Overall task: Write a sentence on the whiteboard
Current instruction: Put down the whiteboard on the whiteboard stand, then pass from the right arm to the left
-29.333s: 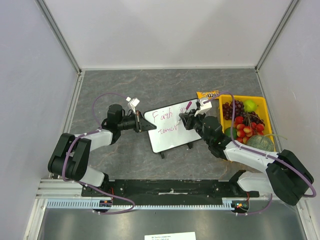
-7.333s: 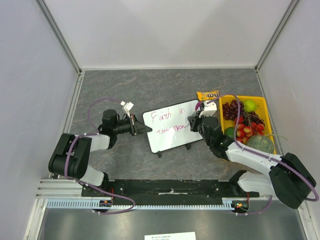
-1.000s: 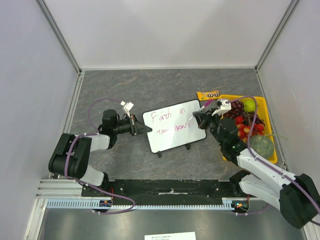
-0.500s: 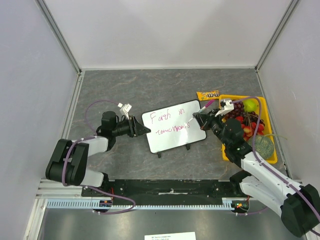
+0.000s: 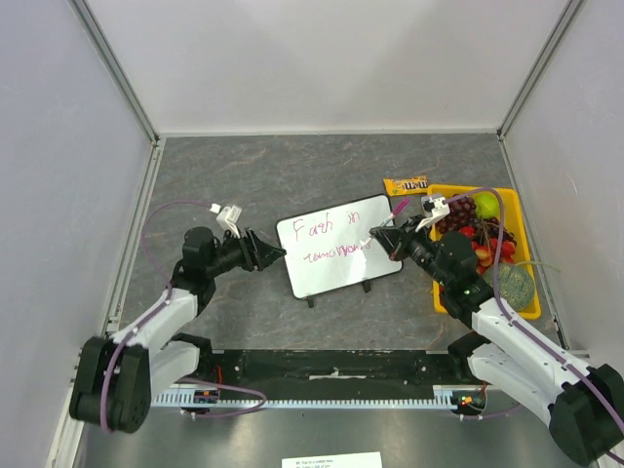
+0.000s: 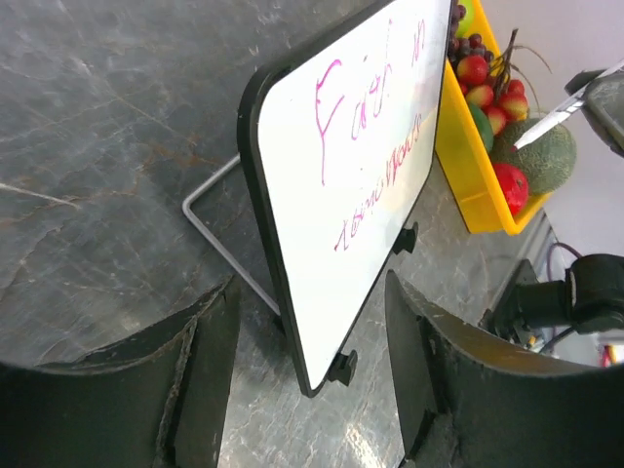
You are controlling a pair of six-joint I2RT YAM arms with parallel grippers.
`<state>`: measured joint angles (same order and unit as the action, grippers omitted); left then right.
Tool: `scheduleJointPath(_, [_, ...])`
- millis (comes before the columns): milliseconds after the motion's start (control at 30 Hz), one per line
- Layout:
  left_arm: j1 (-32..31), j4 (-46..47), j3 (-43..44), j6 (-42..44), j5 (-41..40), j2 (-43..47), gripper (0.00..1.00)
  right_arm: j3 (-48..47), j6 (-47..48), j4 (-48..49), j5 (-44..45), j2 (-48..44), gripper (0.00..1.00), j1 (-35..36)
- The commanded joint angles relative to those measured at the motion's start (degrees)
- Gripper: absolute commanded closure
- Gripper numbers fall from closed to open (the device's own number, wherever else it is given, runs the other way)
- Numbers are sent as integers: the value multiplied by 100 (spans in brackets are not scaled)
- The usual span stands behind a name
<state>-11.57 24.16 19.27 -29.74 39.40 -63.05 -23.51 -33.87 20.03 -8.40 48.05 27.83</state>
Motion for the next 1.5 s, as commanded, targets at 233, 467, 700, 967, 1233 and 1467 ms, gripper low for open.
scheduleJointPath(233, [-1442, -1889, 840, 609, -1671, 2070, 33, -136, -444, 431, -1031, -85, 100, -33])
scheduleJointPath(467, [-2674, -1388, 2175, 785, -1452, 489, 32, -180, -1077, 625, -1190, -261, 100, -33])
scheduleJointPath(700, [-3236, -1203, 3144, 908, -1514, -822, 33, -180, -1298, 757, -1260, -270, 100, -33])
scheduleJointPath(967, [-3562, -967, 3487, 952, -1259, -1465, 41, -259, -1315, 713, -1146, -306, 100, -33])
scheduleJointPath(1233, [-3615, -896, 3444, 882, -1066, -1623, 98, -286, -1368, 783, -1146, -253, 100, -33])
scheduleJointPath(1467, [-3615, -1185, 3391, 943, -1285, -1281, 98, -435, -1184, 651, -1339, -191, 98, -33])
